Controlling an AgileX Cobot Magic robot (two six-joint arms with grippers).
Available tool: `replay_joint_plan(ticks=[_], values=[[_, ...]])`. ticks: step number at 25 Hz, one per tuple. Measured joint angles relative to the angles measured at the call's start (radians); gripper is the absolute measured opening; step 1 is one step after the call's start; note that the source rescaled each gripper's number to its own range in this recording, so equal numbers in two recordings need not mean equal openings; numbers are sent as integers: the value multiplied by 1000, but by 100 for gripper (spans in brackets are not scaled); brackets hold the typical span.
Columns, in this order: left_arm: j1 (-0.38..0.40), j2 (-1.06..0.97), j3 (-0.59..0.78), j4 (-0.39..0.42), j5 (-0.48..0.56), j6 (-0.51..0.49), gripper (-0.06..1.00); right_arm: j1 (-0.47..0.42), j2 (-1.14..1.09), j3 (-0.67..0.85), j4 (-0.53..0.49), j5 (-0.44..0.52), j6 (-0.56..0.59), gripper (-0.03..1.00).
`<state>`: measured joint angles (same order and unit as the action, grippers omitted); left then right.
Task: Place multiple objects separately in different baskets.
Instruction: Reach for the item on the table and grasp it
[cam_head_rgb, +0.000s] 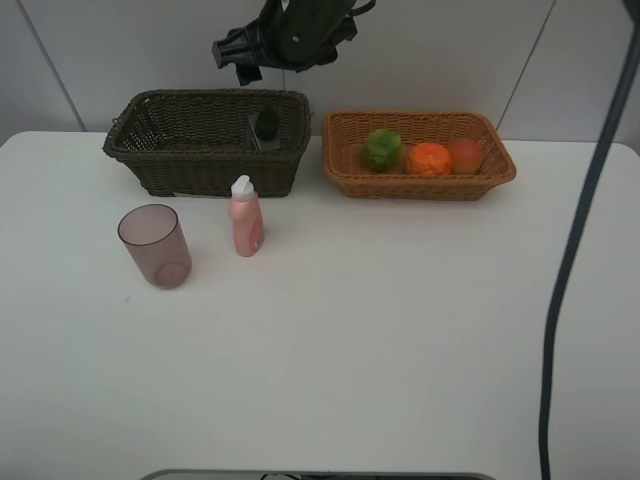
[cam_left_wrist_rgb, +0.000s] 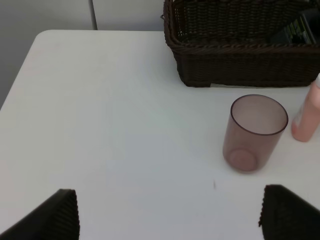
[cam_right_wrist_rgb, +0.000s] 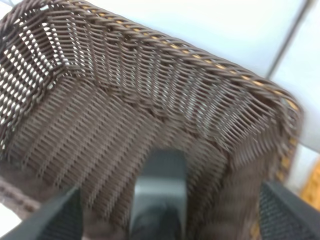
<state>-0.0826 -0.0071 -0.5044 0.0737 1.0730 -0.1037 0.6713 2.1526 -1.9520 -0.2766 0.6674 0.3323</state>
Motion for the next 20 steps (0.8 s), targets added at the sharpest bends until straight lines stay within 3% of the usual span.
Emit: replay_joint_plan(ticks=[5,8,12,20], values=[[0,0,0,0,0,0,92,0,-65,-3,43,190,-77,79],[0,0,0,0,0,0,92,0,-99,38,113,248,-148,79],[0,0,0,0,0,0,92,0,-177,174,178,243,-180,79],[0,0,0,0,0,0,92,-55,-323,415,203,198,-183,79]])
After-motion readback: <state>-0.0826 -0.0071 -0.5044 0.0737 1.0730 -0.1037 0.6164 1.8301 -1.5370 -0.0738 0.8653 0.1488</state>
